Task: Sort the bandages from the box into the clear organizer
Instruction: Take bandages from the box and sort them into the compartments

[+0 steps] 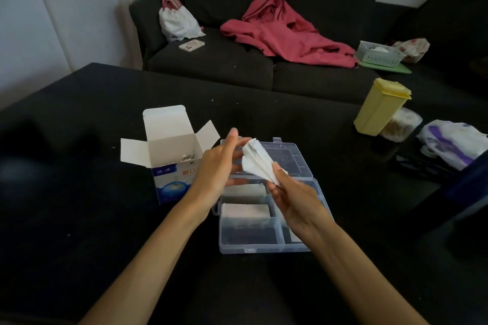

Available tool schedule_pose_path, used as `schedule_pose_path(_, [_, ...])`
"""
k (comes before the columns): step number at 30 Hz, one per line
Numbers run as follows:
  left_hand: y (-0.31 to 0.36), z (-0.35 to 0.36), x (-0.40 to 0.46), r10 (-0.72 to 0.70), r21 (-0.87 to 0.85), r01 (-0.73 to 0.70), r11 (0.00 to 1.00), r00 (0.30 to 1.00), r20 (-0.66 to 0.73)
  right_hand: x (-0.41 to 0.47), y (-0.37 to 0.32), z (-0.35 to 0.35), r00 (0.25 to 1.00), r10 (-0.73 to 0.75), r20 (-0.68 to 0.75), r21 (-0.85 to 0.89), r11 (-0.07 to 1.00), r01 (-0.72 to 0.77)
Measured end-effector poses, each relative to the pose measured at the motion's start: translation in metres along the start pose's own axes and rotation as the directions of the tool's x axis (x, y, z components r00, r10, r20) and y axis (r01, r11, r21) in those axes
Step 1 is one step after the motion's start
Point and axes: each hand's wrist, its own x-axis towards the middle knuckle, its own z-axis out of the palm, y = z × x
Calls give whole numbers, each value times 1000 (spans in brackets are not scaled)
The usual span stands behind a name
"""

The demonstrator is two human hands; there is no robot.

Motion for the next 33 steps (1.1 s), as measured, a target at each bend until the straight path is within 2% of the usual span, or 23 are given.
schedule_pose_path(3, [-1,6,4,76,138,-81,987,996,40,1,-1,-10,974,-223,-47,-273,941,202])
schedule_pose_path(6, [-11,15,6,105,187,-111,976,994,41,0,-7,-26,952,-303,-34,-291,915,281])
schedule_pose_path(9, [-19,24,10,90,235,-112,965,990,104,2,-16,-44,944,-330,-2,-352,884,308])
schedule_pose_path(13, [-27,36,9,70,385,-160,909,969,238,6,-28,-75,883,-448,139,-577,689,440])
schedule_pose_path(17, [-39,46,5,66,602,-246,760,950,305,11,-28,-98,861,-428,276,-724,497,479])
schedule_pose_path(21, [-42,49,8,41,711,-318,628,925,377,21,-22,-111,852,-391,347,-802,348,486])
schedule_pose_path(28, [-41,46,11,72,831,-439,340,894,443,31,-21,-113,837,-357,414,-844,195,500])
schedule_pose_path(33, [-39,44,11,47,861,-435,265,897,439,31,-18,-104,839,-379,391,-890,78,450])
